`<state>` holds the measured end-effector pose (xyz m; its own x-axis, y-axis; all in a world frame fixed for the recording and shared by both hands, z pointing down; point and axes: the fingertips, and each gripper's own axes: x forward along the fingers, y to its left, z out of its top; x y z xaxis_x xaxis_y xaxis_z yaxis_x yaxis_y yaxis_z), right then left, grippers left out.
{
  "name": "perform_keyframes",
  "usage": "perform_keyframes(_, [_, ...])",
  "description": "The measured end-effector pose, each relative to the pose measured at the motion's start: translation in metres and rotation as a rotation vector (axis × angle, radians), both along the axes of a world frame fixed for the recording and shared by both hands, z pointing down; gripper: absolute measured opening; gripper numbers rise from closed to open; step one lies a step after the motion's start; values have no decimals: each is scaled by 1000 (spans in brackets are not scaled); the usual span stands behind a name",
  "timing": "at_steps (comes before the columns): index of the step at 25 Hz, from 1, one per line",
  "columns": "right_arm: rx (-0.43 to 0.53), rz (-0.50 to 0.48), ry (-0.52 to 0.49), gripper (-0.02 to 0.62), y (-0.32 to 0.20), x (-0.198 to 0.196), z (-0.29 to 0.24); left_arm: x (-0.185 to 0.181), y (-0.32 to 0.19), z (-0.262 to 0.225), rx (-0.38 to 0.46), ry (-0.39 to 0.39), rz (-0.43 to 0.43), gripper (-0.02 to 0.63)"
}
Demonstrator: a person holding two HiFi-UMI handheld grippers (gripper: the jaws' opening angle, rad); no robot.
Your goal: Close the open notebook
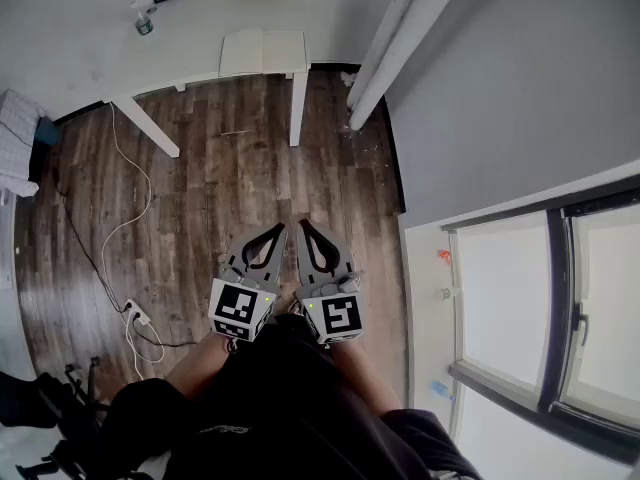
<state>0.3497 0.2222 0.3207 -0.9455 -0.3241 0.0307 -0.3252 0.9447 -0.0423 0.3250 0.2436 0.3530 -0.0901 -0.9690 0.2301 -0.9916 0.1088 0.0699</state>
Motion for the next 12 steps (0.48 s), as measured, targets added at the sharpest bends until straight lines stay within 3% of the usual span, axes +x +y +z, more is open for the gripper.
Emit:
perform_keyframes(7, [30,16,11,23,-10,26,-16,30,-16,-10,10,12,44,3])
perform_keyframes(12, [20,12,21,23,-22,11,-7,17,-24,-12,3,28,61,3])
